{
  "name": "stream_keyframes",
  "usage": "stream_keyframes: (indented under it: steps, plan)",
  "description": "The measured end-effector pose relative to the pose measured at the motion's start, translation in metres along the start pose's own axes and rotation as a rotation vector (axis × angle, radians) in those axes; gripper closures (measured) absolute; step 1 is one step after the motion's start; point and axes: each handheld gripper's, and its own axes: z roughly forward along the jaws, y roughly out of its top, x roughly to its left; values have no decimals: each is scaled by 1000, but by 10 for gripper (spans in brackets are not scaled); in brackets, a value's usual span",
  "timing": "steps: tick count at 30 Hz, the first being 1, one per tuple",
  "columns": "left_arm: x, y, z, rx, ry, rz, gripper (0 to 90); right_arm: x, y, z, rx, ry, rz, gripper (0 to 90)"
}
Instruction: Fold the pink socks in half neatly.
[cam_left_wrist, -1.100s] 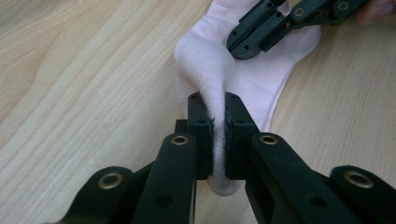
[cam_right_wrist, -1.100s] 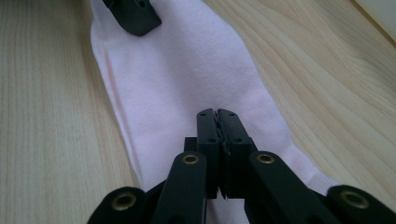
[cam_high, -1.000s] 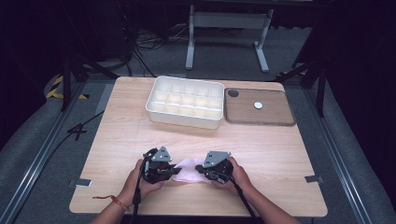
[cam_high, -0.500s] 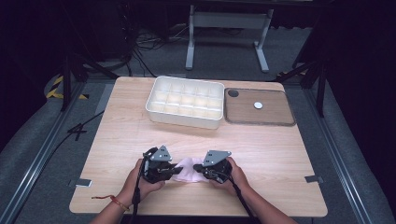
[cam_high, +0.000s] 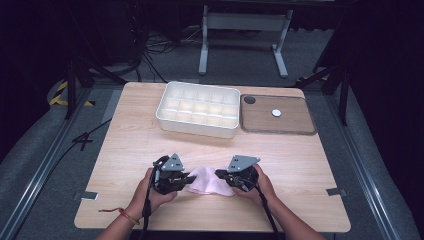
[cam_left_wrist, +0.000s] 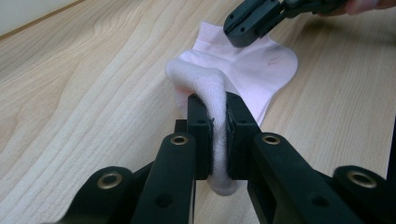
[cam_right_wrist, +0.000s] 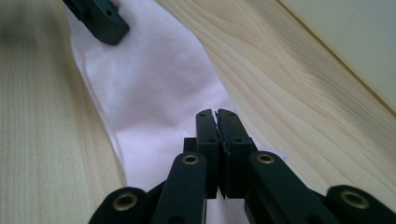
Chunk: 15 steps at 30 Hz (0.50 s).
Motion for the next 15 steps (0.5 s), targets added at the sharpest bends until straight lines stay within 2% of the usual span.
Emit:
stream_keyframes:
  steps: [4,8,12,15]
  plan:
    - [0,0,-1,9,-2,4,834,-6,-6,-7,35,-7,9,883]
    - [-1,3,-2,26,2,28,837,-11,-11,-14,69,-18,8,884]
    - [-1,5,-2,30,7,39,837,-15,-16,-18,80,-15,11,880]
    - [-1,5,-3,28,14,38,837,-22,-19,-31,34,3,26,876]
